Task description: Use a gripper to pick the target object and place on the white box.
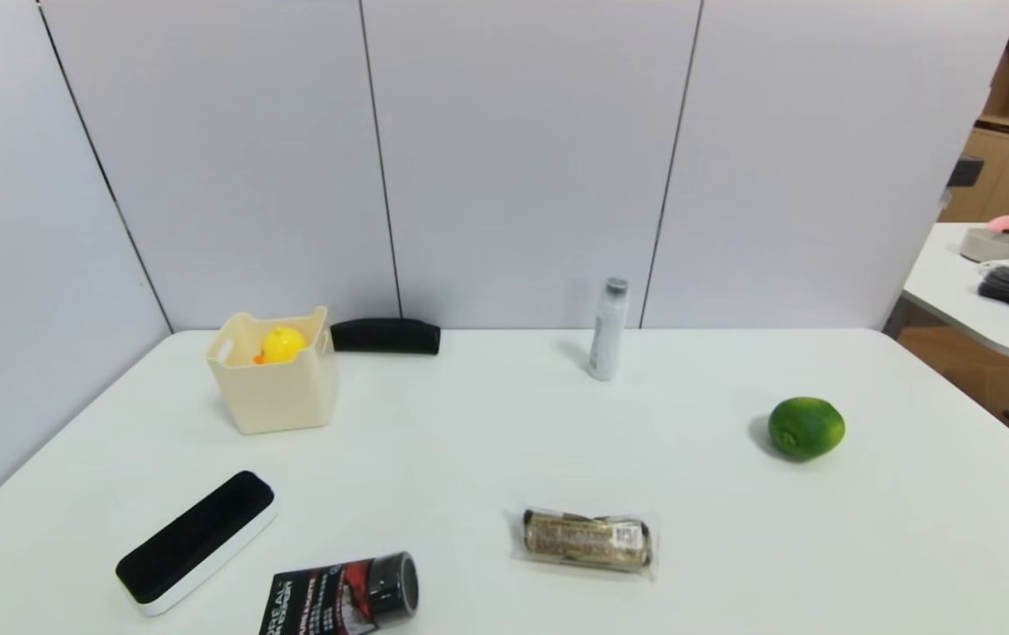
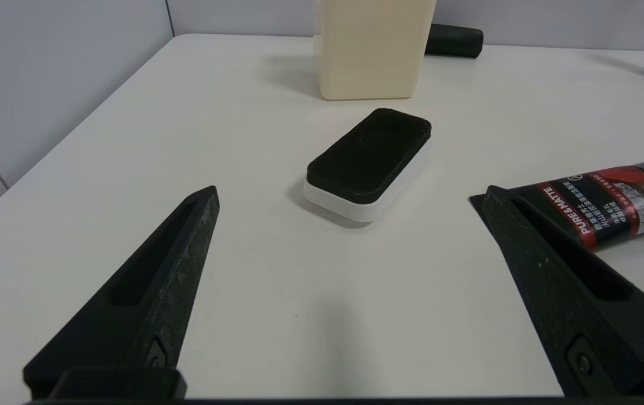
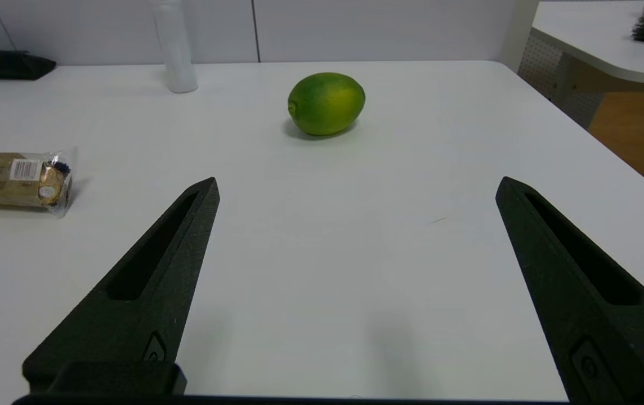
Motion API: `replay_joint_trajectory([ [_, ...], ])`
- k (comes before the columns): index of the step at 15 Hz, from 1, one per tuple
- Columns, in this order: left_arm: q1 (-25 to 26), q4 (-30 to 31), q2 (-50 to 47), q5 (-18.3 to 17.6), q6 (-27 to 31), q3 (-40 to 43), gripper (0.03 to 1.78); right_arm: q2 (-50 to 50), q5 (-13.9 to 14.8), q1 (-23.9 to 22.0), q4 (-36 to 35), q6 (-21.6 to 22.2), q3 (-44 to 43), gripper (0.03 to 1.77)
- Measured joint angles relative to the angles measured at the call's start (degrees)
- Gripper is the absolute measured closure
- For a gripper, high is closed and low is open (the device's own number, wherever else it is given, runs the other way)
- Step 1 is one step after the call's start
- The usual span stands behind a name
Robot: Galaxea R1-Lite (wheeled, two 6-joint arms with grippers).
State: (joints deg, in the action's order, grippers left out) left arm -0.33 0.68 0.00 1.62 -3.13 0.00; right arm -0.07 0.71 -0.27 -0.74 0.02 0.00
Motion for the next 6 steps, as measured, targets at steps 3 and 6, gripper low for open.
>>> replay_joint_trajectory([
  [3, 0.00, 0.00, 0.00, 0.00, 0.02, 0.00, 0.12, 0.00, 0.22, 0.00, -0.18, 0.60, 0.00, 0.10],
  [6, 0.00, 0.00, 0.00, 0.02, 0.02, 0.00, 0.12, 0.00, 0.22, 0.00, -0.02, 0.82, 0.00, 0.10],
])
